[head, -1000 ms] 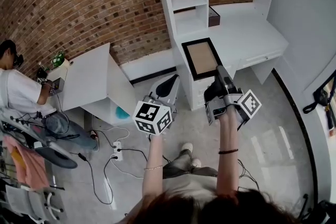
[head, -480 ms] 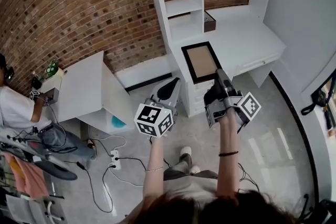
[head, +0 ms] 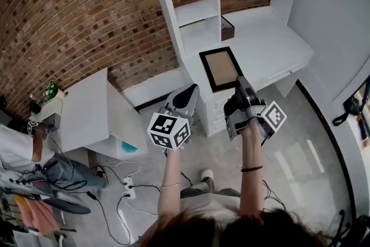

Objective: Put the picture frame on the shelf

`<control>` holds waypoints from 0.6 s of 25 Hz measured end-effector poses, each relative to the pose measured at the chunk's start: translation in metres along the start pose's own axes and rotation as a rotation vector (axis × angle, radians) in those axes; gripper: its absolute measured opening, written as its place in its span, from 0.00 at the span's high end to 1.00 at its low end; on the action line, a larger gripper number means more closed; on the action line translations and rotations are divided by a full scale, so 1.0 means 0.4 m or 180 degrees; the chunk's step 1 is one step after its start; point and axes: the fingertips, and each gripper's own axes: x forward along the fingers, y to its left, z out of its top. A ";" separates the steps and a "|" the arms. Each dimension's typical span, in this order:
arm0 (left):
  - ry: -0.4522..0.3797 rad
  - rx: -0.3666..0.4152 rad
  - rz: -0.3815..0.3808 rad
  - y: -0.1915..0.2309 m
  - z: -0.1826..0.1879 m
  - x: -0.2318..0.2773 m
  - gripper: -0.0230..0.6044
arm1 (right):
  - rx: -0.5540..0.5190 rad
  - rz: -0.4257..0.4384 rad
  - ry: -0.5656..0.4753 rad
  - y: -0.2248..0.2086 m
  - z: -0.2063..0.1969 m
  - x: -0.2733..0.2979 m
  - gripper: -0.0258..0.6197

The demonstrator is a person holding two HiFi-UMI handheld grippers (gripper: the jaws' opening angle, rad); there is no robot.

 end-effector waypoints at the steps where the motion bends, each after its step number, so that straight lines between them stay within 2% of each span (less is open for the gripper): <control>1: -0.0004 -0.0003 -0.0014 0.009 0.000 0.010 0.95 | -0.0002 0.0003 -0.0008 -0.003 0.002 0.011 0.84; 15: -0.0031 -0.0092 -0.0126 0.117 -0.012 0.123 0.95 | -0.0052 -0.0071 -0.0051 -0.063 0.024 0.127 0.84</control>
